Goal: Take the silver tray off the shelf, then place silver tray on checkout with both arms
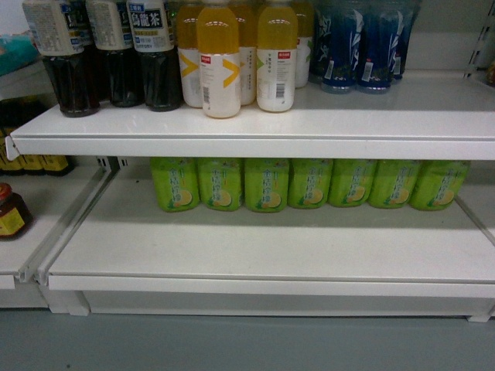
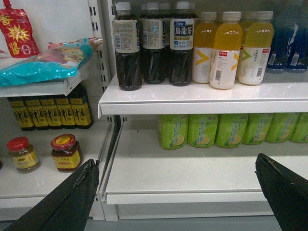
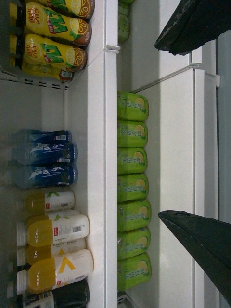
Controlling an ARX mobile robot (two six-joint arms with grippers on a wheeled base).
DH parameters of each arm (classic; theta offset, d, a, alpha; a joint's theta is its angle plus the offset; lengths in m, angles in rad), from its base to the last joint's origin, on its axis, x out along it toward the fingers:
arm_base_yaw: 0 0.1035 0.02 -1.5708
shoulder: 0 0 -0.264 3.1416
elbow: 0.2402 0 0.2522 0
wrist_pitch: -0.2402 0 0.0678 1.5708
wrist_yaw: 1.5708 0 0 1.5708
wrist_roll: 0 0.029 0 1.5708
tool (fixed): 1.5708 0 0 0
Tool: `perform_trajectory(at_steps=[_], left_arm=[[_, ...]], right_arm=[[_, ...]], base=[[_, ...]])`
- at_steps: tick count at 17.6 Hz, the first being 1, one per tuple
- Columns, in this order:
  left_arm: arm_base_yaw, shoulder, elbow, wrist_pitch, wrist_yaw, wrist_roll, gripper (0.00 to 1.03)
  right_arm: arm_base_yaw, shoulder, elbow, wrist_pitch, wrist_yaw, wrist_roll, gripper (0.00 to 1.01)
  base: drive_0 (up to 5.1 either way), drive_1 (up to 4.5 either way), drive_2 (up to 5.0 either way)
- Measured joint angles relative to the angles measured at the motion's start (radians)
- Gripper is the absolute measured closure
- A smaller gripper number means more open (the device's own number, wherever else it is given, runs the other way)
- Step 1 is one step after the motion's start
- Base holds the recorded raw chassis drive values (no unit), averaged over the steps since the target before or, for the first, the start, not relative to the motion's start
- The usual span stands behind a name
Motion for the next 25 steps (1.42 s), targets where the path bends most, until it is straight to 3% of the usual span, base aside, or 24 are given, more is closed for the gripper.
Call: perform_trajectory(at_steps=[25], left_arm=[[0.0, 0.0, 0.0, -0.002, 0.0, 0.0, 0.05]], right_arm=[[0.0, 0.0, 0.0, -0.003, 0.0, 0.0, 0.03]], base=[[0.0, 0.0, 0.0]])
